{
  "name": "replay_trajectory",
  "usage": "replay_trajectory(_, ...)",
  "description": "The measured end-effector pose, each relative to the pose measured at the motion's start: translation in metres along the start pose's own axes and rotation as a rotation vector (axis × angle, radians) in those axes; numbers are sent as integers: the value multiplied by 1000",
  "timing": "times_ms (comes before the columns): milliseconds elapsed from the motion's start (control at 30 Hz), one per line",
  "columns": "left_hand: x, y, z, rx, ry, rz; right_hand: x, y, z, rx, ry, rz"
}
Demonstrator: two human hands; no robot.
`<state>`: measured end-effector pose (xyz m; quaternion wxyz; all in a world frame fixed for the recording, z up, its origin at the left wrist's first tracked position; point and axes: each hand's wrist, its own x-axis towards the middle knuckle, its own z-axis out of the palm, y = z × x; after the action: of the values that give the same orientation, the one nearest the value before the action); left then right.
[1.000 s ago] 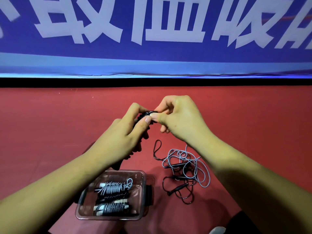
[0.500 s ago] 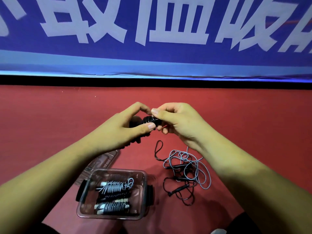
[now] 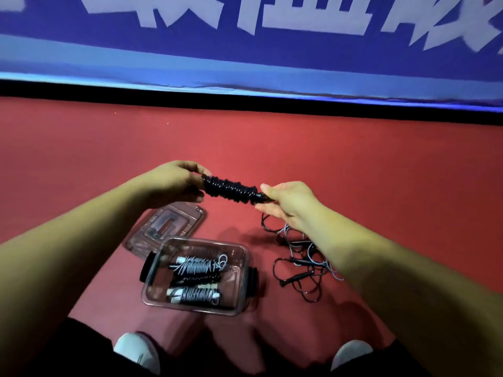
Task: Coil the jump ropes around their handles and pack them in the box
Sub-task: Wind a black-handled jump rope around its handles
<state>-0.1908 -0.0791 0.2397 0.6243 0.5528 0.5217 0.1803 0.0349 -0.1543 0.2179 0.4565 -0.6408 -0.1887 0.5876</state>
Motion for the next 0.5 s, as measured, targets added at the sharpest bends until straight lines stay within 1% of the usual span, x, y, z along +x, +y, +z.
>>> replay_trajectory(133, 23, -66, -14, 107, -51, -234, 30, 51, 24, -41, 33, 166)
replay_trajectory(200, 32, -104, -20, 192, -25, -342, 46, 82, 38, -96, 46, 225)
replay_trajectory(267, 50, -136, -23, 264, 19, -387, 65, 113, 53, -140, 71, 258)
replay_trajectory(333, 64, -156, -19, 297, 82, -452, 85, 141, 61, -245, 90, 222)
replay_trajectory(400, 74, -179, -16, 357, 144, -479, 103, 164, 66, -385, 83, 159)
replay_trajectory(500, 93, -222, -7, 392, 129, -453, 133, 197, 69, -597, 79, 118)
